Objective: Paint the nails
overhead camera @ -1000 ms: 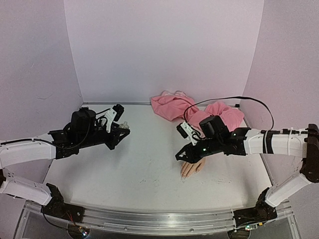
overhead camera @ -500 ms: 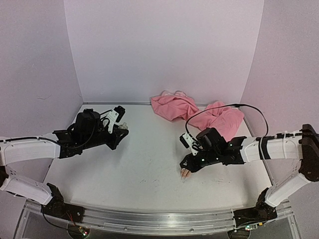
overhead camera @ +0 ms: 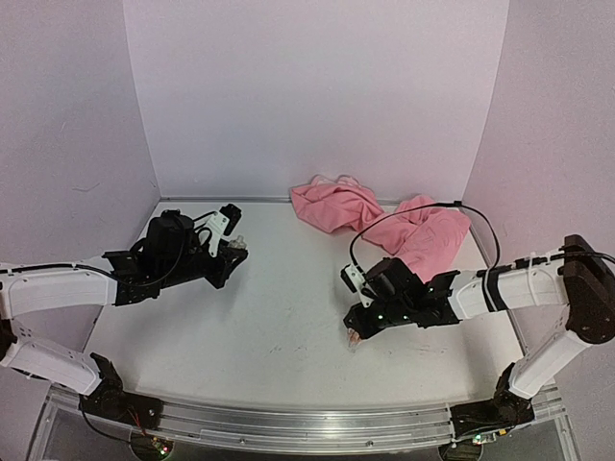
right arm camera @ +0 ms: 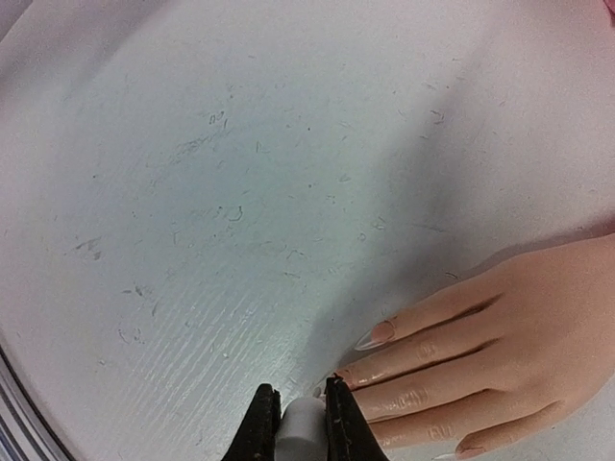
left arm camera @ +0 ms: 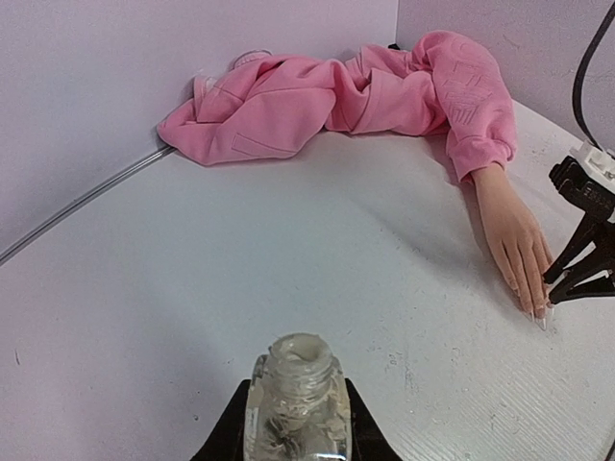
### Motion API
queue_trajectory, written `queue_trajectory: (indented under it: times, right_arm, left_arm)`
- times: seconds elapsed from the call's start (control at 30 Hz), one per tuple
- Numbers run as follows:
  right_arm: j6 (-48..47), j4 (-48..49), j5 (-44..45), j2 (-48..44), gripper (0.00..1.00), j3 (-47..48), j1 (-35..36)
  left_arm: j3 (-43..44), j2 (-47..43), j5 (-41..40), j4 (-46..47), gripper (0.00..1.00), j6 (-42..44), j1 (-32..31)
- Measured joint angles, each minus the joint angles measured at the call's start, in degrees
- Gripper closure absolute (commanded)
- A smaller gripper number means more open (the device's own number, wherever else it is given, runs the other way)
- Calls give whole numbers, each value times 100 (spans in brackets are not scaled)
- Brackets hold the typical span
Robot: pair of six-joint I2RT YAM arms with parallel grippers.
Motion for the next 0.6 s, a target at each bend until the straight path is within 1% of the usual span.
queue_trajectory:
  times: [0.6]
  right_arm:
    - [103,48,350,240,100,76,20]
  left_arm:
    - [0,-4,0,0,100,35,0]
